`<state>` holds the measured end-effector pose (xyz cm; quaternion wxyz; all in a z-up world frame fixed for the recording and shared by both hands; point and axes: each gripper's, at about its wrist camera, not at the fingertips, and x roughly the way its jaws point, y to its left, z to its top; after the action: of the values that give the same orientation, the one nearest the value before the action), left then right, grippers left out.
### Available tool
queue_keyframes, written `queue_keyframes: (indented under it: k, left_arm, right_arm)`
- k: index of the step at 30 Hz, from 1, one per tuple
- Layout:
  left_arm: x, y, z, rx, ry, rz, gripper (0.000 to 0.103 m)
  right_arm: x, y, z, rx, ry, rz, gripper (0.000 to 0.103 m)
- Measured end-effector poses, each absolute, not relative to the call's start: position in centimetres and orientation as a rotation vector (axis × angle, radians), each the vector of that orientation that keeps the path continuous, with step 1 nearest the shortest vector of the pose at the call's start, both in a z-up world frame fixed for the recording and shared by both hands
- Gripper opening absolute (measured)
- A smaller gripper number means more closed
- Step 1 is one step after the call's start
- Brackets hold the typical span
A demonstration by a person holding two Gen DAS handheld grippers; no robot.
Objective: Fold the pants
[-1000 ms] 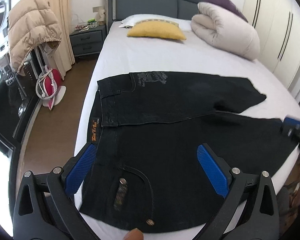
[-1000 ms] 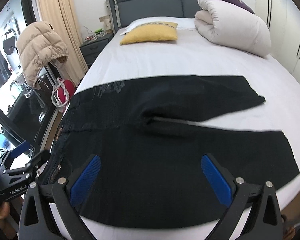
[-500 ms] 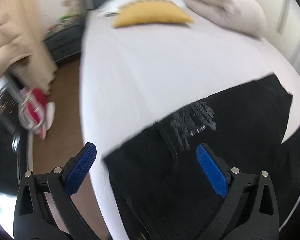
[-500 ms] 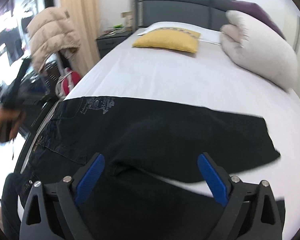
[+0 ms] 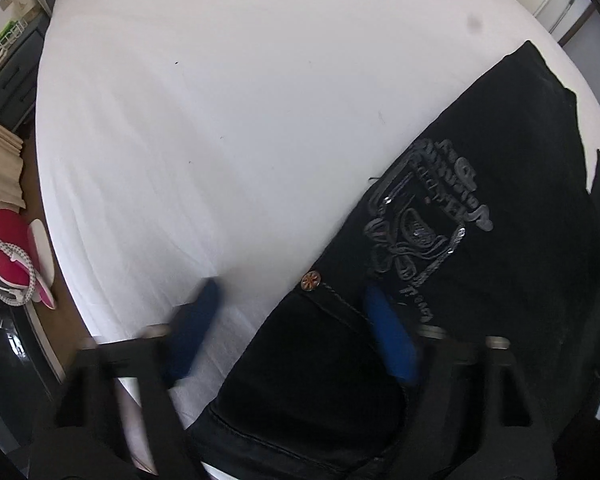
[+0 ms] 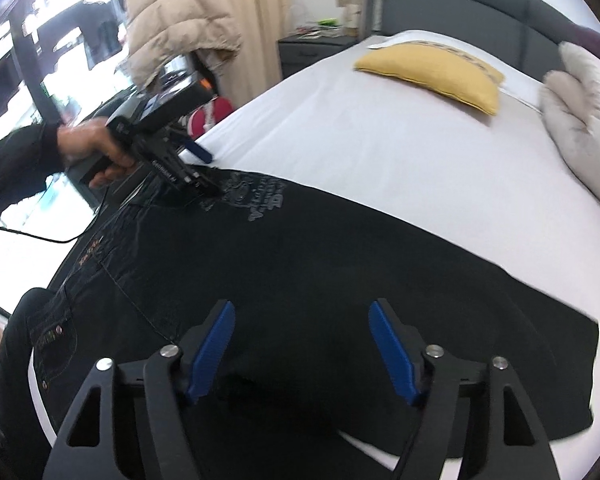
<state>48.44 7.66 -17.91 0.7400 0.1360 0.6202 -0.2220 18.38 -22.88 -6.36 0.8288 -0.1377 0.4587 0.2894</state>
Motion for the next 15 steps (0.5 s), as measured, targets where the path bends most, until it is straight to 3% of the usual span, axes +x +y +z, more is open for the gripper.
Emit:
queue_keyframes:
  k: [1,4,15]
  left_arm:
    - [48.8,7.6,-17.8,0.287,1.368,-0.495,0.031]
    - [49.1,6.5,-17.5,0.296,1.368,-0.515,0.013]
    - [42.7,5.8,-12.5,0.343,1.051,-0.458,0.010]
  right_arm:
    - [18.8,-22.5,-6.4,-0.312,0.975,0.629,0.065]
    - [20.3,-21.3,-6.3,-0.348,0.971,0.649,0.061]
    - [25.0,-15.8,-5.4,-0.570,0.935,0.775,0.050]
